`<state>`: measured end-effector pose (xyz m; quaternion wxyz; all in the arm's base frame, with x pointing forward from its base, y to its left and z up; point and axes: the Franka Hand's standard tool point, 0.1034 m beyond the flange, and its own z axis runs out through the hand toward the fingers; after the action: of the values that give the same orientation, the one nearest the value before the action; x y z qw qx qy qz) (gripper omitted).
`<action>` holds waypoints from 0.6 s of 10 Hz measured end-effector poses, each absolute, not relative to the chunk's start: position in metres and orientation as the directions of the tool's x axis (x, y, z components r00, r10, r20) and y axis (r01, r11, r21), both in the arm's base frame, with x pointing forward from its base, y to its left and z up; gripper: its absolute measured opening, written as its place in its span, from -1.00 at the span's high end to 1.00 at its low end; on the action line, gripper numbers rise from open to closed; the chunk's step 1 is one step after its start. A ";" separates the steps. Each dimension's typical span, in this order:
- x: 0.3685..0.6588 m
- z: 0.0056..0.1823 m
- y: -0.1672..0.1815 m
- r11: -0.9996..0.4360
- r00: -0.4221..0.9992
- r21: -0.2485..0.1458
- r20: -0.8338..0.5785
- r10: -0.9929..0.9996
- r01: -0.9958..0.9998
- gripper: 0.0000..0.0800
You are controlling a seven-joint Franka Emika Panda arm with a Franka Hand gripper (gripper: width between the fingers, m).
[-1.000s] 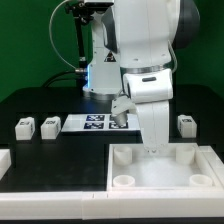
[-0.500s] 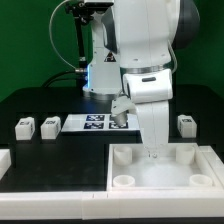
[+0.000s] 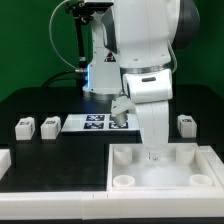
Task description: Assemble one leg
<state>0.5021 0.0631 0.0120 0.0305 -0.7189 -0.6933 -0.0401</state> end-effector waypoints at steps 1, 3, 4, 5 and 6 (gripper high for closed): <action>0.502 0.012 0.063 -0.037 0.035 0.012 0.100 0.994 0.999 -0.62; 0.501 0.023 0.064 -0.085 0.082 0.020 0.094 0.992 0.996 -0.62; 0.493 0.040 0.067 -0.141 0.138 0.034 0.087 0.987 0.989 -0.62; 0.484 0.052 0.079 -0.245 0.241 0.036 0.083 0.967 0.969 -0.62; 0.478 0.061 0.092 -0.291 0.287 0.041 0.083 0.954 0.956 -0.62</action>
Offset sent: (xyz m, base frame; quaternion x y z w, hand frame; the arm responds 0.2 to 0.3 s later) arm -0.0266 0.0020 0.0533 -0.0451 -0.0452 0.0515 0.9966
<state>0.4780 0.0920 0.0605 0.0083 -0.8021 -0.5954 -0.0455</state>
